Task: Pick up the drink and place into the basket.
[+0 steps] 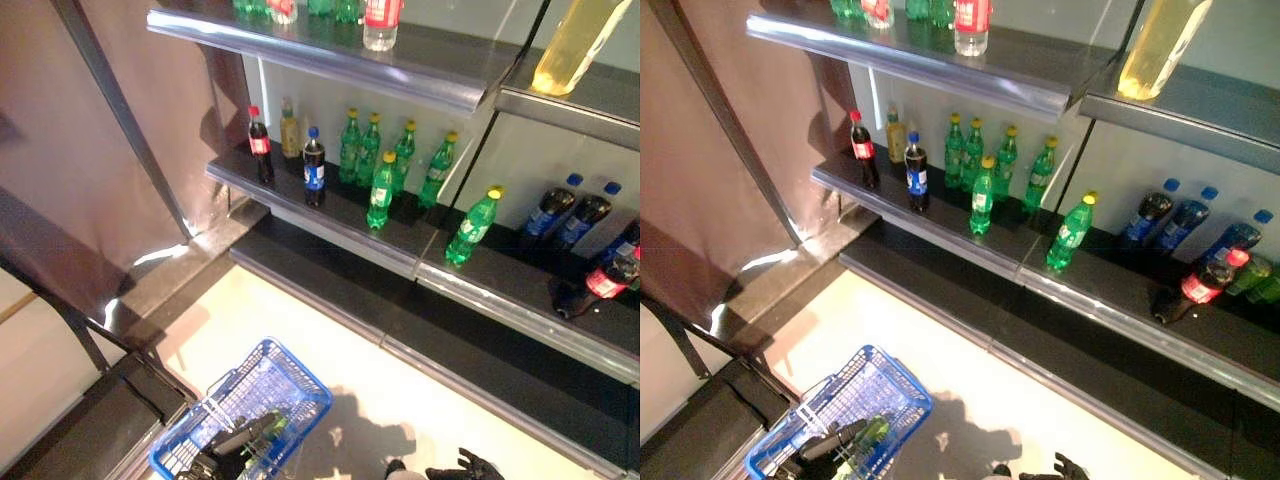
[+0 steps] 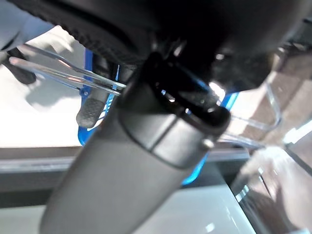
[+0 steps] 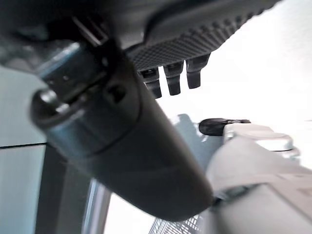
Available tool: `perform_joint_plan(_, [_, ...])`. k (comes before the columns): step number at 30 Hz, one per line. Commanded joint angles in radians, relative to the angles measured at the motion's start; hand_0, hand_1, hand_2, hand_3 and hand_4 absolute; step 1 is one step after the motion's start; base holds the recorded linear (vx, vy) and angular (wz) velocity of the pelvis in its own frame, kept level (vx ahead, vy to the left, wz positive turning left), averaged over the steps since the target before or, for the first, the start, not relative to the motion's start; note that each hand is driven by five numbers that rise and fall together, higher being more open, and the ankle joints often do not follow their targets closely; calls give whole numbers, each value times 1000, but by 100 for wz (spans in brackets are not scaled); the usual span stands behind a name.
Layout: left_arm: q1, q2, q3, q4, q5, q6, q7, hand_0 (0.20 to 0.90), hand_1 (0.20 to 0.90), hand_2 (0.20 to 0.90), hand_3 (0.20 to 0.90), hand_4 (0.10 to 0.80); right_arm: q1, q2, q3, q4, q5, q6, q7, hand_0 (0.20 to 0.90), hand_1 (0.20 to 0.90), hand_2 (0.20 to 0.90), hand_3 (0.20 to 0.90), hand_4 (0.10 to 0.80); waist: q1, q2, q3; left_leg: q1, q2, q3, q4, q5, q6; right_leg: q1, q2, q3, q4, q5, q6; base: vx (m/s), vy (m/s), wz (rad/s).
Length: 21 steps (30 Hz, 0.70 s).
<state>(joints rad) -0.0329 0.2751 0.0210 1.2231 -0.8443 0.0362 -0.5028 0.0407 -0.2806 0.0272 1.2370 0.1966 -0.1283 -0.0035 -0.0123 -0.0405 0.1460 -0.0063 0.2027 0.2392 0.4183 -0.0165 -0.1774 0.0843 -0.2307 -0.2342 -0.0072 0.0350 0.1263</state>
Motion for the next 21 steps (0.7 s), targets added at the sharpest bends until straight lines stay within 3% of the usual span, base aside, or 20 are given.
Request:
perform_joint_plan(1, [7,-39,-6,-97,-27,12,-145,300,300,300,200,100,-17,-54,-9,5,-25,-8,-18,900,900,900,900,800,10,26,-8,-44,-82,-2,-62,24,77,-21,52,-9,71,-28,-45,156,208,-40])
perform_joint_plan(3, [11,-42,-7,-100,-40,7,-137,300,300,300,200,100,-23,-57,-3,11,-29,-13,-15,900,900,900,900,800,12,37,-20,-12,-72,-38,-218,32,83,-26,59,16,62,-28,-36,201,258,-53])
perform_joint_plan(5, [12,-40,-3,-99,-50,8,-131,300,300,300,200,100,-29,-65,6,15,-27,-19,-15,900,900,900,900,800,14,53,-27,24,-41,-101,-380,67,70,-26,70,66,63,-41,-26,249,307,-55])
perform_joint_plan(8, [-2,-33,-3,-79,-37,19,-147,300,300,300,200,100,-23,-71,7,14,-7,-24,-29,900,900,900,900,800,4,70,-26,41,-7,-91,-438,100,50,-26,65,83,109,-82,-23,212,317,-49])
perform_joint_plan(13, [-22,-8,-7,-81,-35,34,-119,300,300,300,200,100,2,-44,5,15,-36,-46,6,900,900,900,900,800,-10,65,-31,84,-33,-18,-451,73,71,-40,4,31,168,-84,20,165,188,-21])
perform_joint_plan(17, [-50,15,-28,-80,-54,38,-96,300,300,300,200,100,-15,-25,16,14,-8,-34,11,900,900,900,900,800,-10,54,-28,91,-57,8,-472,52,101,-67,-15,35,180,-73,43,57,59,-29])
perform_joint_plan(21, [-63,18,-30,-91,-62,45,-77,300,300,300,200,100,-24,-19,26,3,7,-23,-2,900,900,900,900,800,-2,47,-23,77,-66,29,-467,45,112,-87,-26,31,181,-60,53,-9,16,-13])
